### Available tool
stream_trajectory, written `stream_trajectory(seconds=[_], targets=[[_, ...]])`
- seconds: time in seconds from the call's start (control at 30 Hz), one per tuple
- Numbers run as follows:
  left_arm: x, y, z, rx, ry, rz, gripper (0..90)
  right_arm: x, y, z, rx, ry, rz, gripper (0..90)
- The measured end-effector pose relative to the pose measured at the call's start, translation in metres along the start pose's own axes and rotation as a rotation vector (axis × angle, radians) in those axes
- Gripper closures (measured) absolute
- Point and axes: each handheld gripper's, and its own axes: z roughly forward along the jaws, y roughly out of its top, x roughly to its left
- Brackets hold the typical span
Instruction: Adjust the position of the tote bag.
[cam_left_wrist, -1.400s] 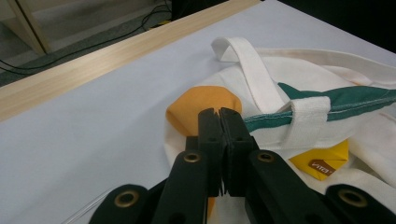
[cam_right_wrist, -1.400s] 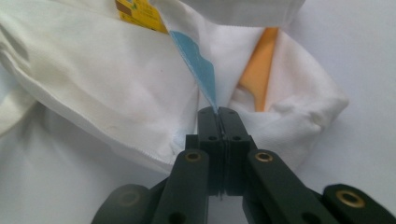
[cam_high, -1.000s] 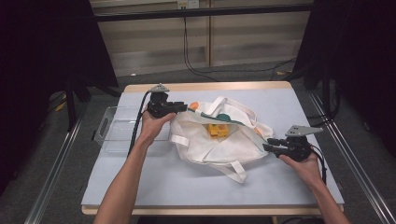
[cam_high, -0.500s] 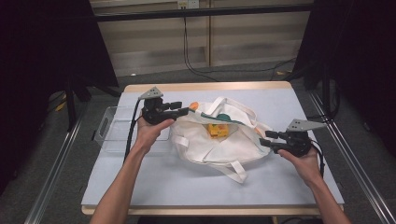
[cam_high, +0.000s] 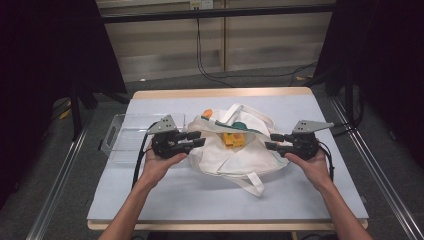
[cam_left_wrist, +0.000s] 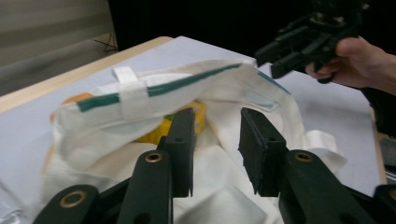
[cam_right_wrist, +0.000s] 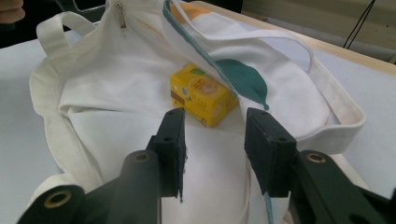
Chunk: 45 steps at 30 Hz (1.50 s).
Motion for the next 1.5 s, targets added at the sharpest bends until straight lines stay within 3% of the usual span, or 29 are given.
stream_trajectory(seconds=[0.13, 0.2, 0.23, 0.27, 0.3, 0.47, 0.67, 0.77, 0.8, 0.93, 1.0, 1.13, 1.27, 1.37, 1.43, 1.5], targets=[[-0.015, -0.007, 0.007, 0.014, -0.053, 0.012, 74.0, -0.002, 0.01, 0.005, 0.001, 0.009, -0.011, 59.3], [-0.019, -0.009, 0.011, 0.042, -0.061, 0.024, 74.3, -0.003, 0.013, 0.007, 0.004, 0.012, -0.02, 59.1], [-0.024, -0.011, 0.016, 0.07, -0.034, 0.027, 73.1, -0.002, 0.019, 0.013, 0.017, 0.018, -0.031, 58.3], [-0.025, -0.011, 0.017, 0.079, -0.041, 0.032, 72.3, -0.002, 0.021, 0.017, 0.015, 0.017, -0.037, 58.2], [-0.028, -0.013, 0.019, 0.062, -0.07, 0.02, 72.7, -0.001, 0.023, 0.019, 0.012, 0.023, -0.035, 58.2], [-0.044, -0.019, 0.032, 0.11, -0.146, 0.048, 73.8, 0.002, 0.033, 0.033, 0.016, 0.047, -0.051, 57.8], [-0.061, -0.023, 0.044, 0.147, -0.193, 0.062, 70.6, 0.005, 0.044, 0.049, 0.039, 0.072, -0.075, 56.3], [-0.068, -0.029, 0.052, 0.169, -0.188, 0.091, 67.8, 0.003, 0.045, 0.062, 0.07, 0.066, -0.086, 55.6], [-0.068, -0.031, 0.053, 0.169, -0.186, 0.09, 67.6, 0.003, 0.045, 0.063, 0.067, 0.04, -0.095, 55.4], [-0.071, -0.032, 0.057, 0.172, -0.196, 0.083, 66.2, -0.002, 0.049, 0.06, 0.037, 0.058, -0.069, 55.5], [-0.073, -0.03, 0.059, 0.164, -0.205, 0.107, 64.7, -0.001, 0.055, 0.058, 0.038, 0.064, -0.08, 55.1], [-0.075, -0.029, 0.067, 0.135, -0.203, 0.087, 62.1, -0.001, 0.058, 0.059, 0.032, 0.053, -0.084, 55.0], [-0.074, -0.032, 0.073, 0.15, -0.209, 0.09, 62.0, 0.0, 0.058, 0.065, 0.035, 0.047, -0.096, 54.6], [-0.079, -0.036, 0.078, 0.177, -0.233, 0.123, 63.8, -0.002, 0.061, 0.065, 0.015, 0.045, -0.084, 54.6], [-0.082, -0.038, 0.079, 0.189, -0.245, 0.133, 64.6, -0.001, 0.063, 0.067, 0.032, 0.024, -0.107, 54.3], [-0.082, -0.039, 0.08, 0.194, -0.242, 0.132, 64.5, -0.002, 0.064, 0.066, 0.018, 0.047, -0.095, 54.0]])
